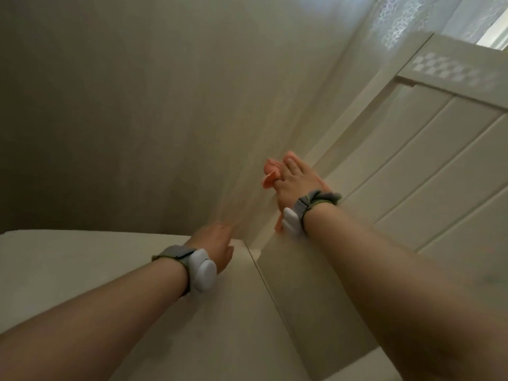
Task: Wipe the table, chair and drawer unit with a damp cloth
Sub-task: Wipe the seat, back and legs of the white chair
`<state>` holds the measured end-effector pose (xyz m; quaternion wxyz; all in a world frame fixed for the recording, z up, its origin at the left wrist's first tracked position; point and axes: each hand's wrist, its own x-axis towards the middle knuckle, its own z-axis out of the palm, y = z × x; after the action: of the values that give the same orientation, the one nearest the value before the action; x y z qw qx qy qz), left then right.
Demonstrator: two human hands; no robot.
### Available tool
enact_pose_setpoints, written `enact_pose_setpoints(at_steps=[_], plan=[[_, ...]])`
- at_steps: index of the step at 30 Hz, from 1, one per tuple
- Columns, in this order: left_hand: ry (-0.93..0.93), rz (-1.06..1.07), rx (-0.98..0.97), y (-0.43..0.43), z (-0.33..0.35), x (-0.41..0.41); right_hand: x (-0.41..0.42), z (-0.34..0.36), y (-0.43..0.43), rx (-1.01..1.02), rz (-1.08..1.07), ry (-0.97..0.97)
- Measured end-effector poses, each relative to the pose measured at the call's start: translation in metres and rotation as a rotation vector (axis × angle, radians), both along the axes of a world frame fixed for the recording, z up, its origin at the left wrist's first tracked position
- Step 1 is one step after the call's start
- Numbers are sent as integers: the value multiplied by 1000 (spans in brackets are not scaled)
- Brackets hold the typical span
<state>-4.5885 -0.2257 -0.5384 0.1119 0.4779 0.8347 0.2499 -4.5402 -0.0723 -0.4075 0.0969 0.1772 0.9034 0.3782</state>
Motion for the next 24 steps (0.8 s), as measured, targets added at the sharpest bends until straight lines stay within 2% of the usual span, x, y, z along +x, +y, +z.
enact_pose_setpoints(at_steps=[6,11,13,15,19,20,24], plan=[[-104,30,-138,-26,-25,-15,-10,-75,-8,-25,-51,-138],[-102,8,-200,-34,-36,-15,-7,-127,-20,-213,-49,-158],[-89,4,-198,-32,-39,-12,0,-148,-21,-430,-47,-94],[-58,24,-163,-32,-40,-11,4,-159,-20,-667,-52,67],[-53,65,-81,-35,-40,-1,14,-163,-24,-984,-172,342],[-66,63,-82,-36,-39,5,21,-165,-26,-1010,-179,368],[-168,54,-143,-44,-24,28,60,-171,-34,-954,-222,278]])
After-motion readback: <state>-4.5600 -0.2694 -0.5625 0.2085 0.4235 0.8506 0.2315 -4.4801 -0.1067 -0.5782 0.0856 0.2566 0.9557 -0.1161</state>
